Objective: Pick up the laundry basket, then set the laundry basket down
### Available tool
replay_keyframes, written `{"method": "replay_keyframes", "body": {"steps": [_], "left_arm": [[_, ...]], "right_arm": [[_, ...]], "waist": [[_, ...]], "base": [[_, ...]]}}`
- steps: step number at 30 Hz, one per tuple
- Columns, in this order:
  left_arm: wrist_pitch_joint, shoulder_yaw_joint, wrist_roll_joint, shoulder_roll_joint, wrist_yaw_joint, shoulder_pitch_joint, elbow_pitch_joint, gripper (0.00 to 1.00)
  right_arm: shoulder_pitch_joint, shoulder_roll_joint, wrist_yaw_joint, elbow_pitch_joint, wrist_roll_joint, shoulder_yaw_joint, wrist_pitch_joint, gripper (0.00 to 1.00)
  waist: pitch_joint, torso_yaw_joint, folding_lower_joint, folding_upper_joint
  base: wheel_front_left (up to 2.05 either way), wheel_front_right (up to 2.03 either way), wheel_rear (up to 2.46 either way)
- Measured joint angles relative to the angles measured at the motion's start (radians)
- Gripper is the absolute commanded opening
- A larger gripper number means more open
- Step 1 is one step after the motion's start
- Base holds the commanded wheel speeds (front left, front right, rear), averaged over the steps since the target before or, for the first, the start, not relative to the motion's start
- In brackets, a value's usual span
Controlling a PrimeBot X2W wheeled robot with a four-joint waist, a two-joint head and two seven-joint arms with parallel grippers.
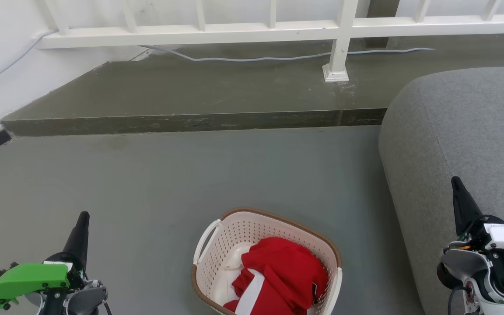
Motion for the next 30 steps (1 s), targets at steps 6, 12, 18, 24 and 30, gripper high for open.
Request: {"method": "replay_keyframes", "body": {"steps": [6, 12, 18, 24, 30], "left_arm": [[0.0, 0.0, 0.0, 0.0, 0.0, 0.0, 0.0, 0.0], [0.0, 0.0, 0.0, 0.0, 0.0, 0.0, 0.0, 0.0], [0.0, 0.0, 0.0, 0.0, 0.0, 0.0, 0.0, 0.0], [0.0, 0.0, 0.0, 0.0, 0.0, 0.0, 0.0, 0.0], [0.0, 0.0, 0.0, 0.0, 0.0, 0.0, 0.0, 0.0]], "right_arm": [[0.0, 0.0, 0.0, 0.0, 0.0, 0.0, 0.0, 0.0], [0.0, 0.0, 0.0, 0.0, 0.0, 0.0, 0.0, 0.0], [0.0, 0.0, 0.0, 0.0, 0.0, 0.0, 0.0, 0.0], [0.0, 0.0, 0.0, 0.0, 0.0, 0.0, 0.0, 0.0], [0.0, 0.0, 0.0, 0.0, 0.0, 0.0, 0.0, 0.0]], "waist": [[0.0, 0.0, 0.0, 0.0], [0.0, 0.0, 0.0, 0.0], [0.0, 0.0, 0.0, 0.0], [0.0, 0.0, 0.0, 0.0], [0.0, 0.0, 0.0, 0.0]], "base": [[0.0, 0.0, 0.0], [0.0, 0.0, 0.0], [0.0, 0.0, 0.0], [0.0, 0.0, 0.0], [0.0, 0.0, 0.0]]}}
